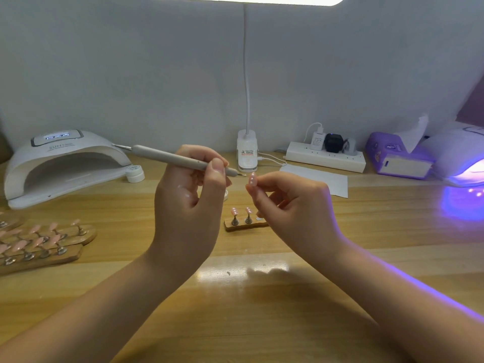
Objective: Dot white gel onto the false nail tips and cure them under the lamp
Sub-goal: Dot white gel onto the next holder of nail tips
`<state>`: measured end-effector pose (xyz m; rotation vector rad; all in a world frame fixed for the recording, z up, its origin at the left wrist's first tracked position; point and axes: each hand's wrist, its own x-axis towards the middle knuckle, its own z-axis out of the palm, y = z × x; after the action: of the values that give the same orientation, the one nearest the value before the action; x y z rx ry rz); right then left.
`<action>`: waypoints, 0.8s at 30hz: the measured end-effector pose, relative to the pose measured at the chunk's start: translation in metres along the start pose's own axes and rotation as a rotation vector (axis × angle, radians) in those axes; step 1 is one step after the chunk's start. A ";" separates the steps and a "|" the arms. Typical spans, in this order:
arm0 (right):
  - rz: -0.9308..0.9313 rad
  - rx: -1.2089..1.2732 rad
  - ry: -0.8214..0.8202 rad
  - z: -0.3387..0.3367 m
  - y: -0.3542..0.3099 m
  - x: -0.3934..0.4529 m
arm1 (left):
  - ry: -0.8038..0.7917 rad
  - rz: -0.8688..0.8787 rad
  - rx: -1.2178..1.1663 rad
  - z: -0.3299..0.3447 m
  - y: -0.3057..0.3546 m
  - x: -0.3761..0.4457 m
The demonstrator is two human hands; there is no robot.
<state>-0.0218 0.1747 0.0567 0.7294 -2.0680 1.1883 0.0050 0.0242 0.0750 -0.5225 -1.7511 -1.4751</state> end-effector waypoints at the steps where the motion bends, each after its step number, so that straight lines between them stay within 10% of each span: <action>1: 0.017 0.010 -0.002 0.000 0.001 0.000 | 0.008 -0.002 -0.004 0.000 -0.001 0.000; 24: 0.266 -0.437 -0.307 0.007 0.049 -0.014 | -0.084 -0.041 0.179 -0.001 -0.055 -0.024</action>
<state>-0.0498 0.1924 0.0173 0.4567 -2.6283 0.7388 -0.0199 0.0138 0.0218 -0.4634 -1.9482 -1.3245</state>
